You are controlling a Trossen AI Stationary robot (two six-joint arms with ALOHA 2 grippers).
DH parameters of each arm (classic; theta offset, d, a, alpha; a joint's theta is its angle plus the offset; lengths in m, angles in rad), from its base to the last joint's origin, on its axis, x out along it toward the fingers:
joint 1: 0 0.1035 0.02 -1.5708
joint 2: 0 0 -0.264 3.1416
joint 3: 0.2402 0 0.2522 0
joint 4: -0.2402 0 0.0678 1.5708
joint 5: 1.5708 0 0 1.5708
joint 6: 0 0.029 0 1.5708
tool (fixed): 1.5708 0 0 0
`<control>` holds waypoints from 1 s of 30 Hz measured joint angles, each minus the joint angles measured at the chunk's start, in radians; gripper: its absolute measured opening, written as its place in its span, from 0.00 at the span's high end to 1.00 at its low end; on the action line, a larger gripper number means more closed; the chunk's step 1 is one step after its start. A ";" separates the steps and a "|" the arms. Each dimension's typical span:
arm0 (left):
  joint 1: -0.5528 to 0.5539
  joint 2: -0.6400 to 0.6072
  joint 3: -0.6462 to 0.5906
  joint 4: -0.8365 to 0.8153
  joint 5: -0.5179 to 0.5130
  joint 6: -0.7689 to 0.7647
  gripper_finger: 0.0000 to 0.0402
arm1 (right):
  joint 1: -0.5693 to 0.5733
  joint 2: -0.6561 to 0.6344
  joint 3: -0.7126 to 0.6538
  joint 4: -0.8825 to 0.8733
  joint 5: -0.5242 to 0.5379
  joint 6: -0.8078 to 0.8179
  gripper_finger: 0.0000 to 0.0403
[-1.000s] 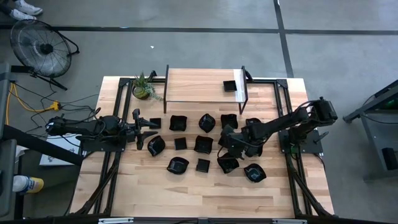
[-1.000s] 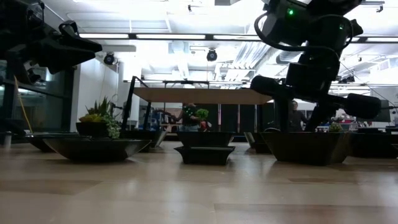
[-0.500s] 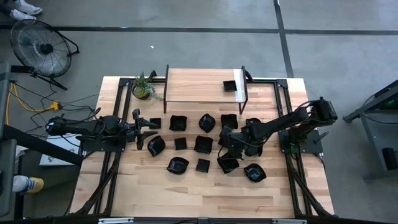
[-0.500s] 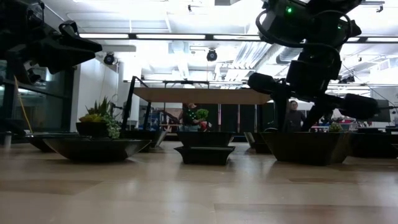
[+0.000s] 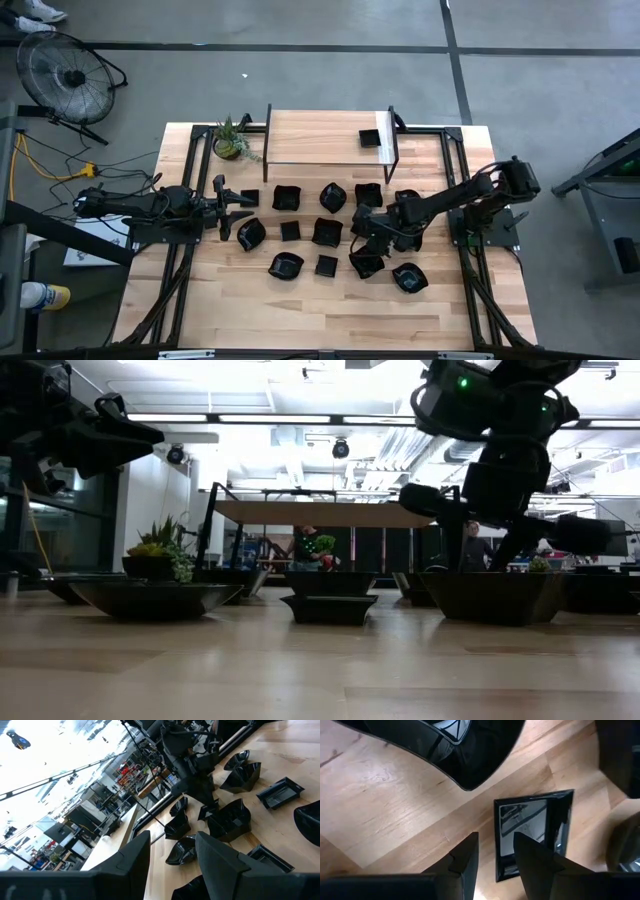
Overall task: Pick & Place Mini shaped plates
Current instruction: Stack the black square plate on top of the black square plate on the shelf
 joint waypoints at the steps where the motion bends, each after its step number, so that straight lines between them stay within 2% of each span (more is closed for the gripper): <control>1: 0.000 0.000 0.000 0.000 0.000 0.000 0.62 | 0.000 0.011 0.000 0.008 0.000 0.000 0.71; 11: 0.000 0.000 0.000 0.000 0.000 0.000 0.62 | 0.001 0.025 0.001 0.026 0.062 0.008 0.71; 14: 0.000 0.000 0.000 0.000 0.000 0.000 0.62 | 0.000 0.025 0.000 0.022 0.113 0.030 0.72; 30: 0.000 0.000 0.000 0.000 0.000 0.000 0.62 | 0.033 0.025 0.000 -0.023 0.130 0.072 0.91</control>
